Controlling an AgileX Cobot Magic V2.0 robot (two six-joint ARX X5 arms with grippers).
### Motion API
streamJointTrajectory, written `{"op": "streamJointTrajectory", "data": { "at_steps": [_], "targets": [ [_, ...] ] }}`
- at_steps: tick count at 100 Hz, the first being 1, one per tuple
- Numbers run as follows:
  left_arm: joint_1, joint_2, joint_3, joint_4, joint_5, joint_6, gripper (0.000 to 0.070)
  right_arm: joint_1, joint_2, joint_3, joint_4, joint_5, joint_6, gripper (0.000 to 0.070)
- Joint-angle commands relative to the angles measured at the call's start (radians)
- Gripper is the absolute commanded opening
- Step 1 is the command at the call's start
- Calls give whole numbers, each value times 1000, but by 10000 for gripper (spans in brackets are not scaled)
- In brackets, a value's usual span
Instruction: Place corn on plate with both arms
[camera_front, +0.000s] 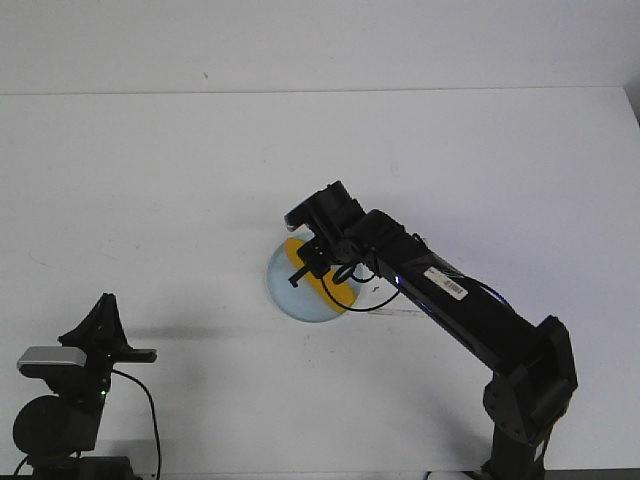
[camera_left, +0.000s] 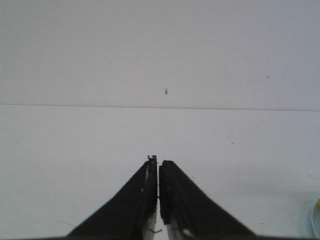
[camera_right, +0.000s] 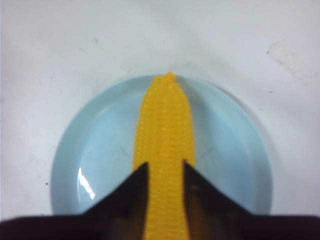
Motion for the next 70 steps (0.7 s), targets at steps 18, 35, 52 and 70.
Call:
{"op": "streamJointTrajectory", "data": {
  "at_steps": [18, 35, 52, 70],
  "targets": [
    [0, -2, 4, 11, -1, 2, 1, 3, -40, 22, 53, 5, -54, 12],
    [0, -2, 4, 11, -1, 2, 1, -10, -63, 21, 58, 4, -74, 13],
    [0, -2, 4, 11, -1, 2, 1, -40, -119, -53, 134, -21, -90, 13],
    [0, -2, 4, 11, -1, 2, 1, -81, -224, -229, 265, -31, -89, 13]
  ]
}}
